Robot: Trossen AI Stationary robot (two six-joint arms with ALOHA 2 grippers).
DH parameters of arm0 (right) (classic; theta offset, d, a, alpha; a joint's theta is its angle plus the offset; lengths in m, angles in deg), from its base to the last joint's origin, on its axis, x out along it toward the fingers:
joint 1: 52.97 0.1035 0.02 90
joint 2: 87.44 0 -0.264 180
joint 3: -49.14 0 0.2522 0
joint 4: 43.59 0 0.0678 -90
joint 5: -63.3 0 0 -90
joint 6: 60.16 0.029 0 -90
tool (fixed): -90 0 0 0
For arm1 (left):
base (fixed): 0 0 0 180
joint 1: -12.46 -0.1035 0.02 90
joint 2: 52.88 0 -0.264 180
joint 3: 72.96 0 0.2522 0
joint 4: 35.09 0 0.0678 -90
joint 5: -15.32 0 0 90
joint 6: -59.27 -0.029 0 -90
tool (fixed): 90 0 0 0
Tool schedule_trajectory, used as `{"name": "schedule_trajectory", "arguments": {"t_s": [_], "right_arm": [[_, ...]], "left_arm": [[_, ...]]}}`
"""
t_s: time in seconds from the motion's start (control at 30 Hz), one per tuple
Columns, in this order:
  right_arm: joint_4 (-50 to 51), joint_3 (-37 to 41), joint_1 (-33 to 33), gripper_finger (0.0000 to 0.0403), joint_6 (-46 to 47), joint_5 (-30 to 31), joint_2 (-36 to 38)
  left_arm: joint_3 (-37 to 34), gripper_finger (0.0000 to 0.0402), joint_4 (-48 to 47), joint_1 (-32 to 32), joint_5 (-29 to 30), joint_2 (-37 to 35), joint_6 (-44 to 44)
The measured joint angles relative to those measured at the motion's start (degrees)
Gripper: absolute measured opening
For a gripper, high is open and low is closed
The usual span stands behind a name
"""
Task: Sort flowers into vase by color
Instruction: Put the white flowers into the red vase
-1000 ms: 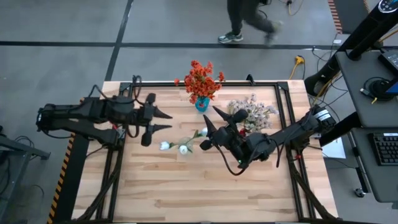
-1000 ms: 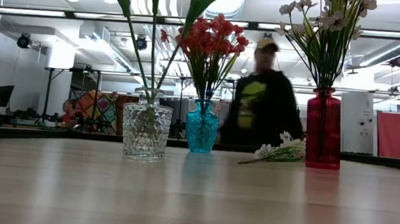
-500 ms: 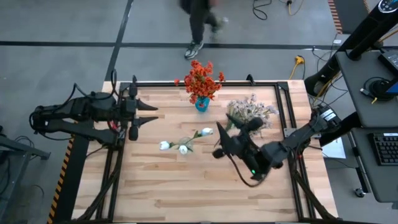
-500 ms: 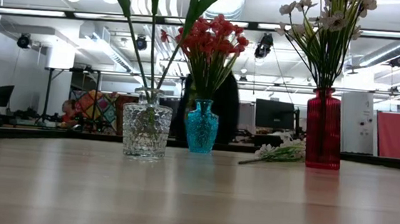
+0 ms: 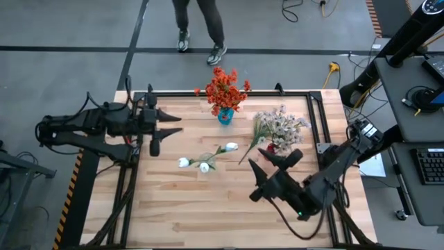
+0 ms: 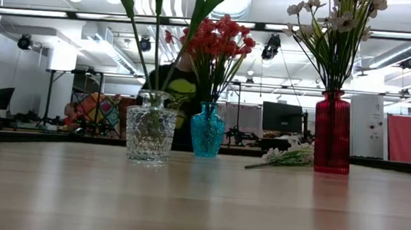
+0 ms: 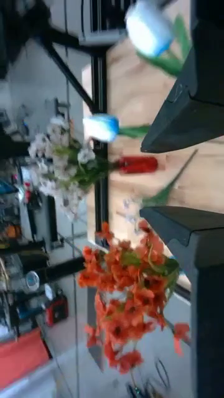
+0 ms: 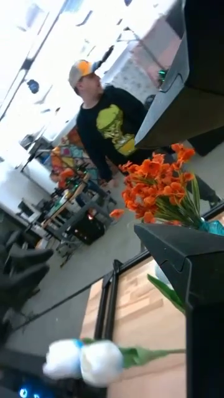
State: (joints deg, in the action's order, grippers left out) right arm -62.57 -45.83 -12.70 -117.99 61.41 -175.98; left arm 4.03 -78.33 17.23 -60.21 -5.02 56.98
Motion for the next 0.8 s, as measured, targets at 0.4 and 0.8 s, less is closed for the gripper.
{"name": "schedule_trajectory", "arguments": {"t_s": [0.4,0.8], "right_arm": [[13.33,0.00,4.80,0.0201,-0.71,-2.63,3.72],[20.71,2.10,12.80,0.0201,10.66,-2.55,9.91]], "left_arm": [[13.87,0.0116,-3.30,19.54,22.98,12.37,-1.08],[25.78,0.0114,-11.94,41.38,46.04,25.94,12.20]]}}
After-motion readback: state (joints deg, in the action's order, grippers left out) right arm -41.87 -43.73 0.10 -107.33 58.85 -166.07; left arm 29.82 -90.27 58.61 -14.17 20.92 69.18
